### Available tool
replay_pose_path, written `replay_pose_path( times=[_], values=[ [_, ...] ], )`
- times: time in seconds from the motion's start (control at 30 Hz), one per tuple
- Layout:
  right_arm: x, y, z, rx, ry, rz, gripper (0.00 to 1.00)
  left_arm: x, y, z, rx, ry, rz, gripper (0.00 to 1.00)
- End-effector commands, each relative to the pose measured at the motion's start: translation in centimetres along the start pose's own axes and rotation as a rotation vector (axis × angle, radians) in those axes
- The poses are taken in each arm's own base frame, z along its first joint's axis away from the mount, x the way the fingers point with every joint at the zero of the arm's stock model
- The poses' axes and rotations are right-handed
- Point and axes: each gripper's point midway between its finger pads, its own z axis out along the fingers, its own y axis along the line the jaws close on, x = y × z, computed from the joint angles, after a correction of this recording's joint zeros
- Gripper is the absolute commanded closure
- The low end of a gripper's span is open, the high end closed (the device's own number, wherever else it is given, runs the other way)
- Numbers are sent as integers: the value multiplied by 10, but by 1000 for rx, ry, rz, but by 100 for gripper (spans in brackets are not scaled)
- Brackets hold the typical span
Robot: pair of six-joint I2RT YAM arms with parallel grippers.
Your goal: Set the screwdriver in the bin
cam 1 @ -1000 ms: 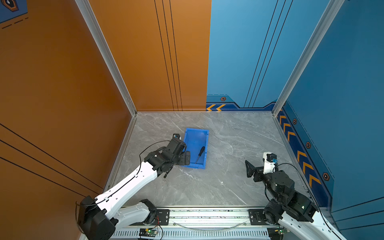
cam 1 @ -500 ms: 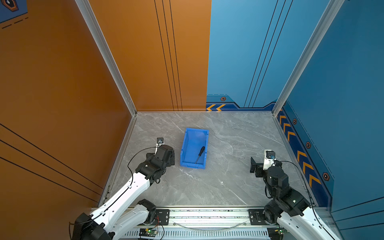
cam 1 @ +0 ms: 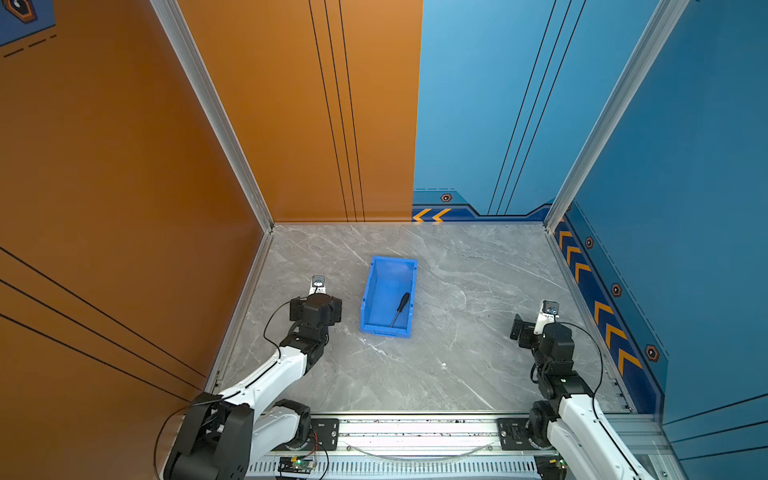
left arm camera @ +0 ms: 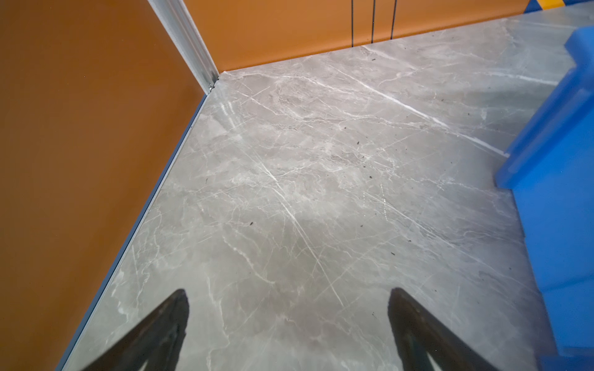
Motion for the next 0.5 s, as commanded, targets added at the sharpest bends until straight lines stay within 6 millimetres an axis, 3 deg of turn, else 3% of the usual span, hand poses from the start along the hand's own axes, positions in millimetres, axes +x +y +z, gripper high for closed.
replay_pose_path(
  times=[0.0,0.13,0.33,0.47],
  values=[
    [-36,16,17,-88,-66,31,0,-6,2,10,-5,-68,10,2],
    [-28,27,38,-106,51,-5,0,-10,9,22,-21,-88,-24,2],
    [-23,31,47,-68,119,2,0,-16,14,42,-14,-75,-66,2],
    [-36,40,46,-86,17,-7,0,-20,11,48,14,-82,-66,2]
  ],
)
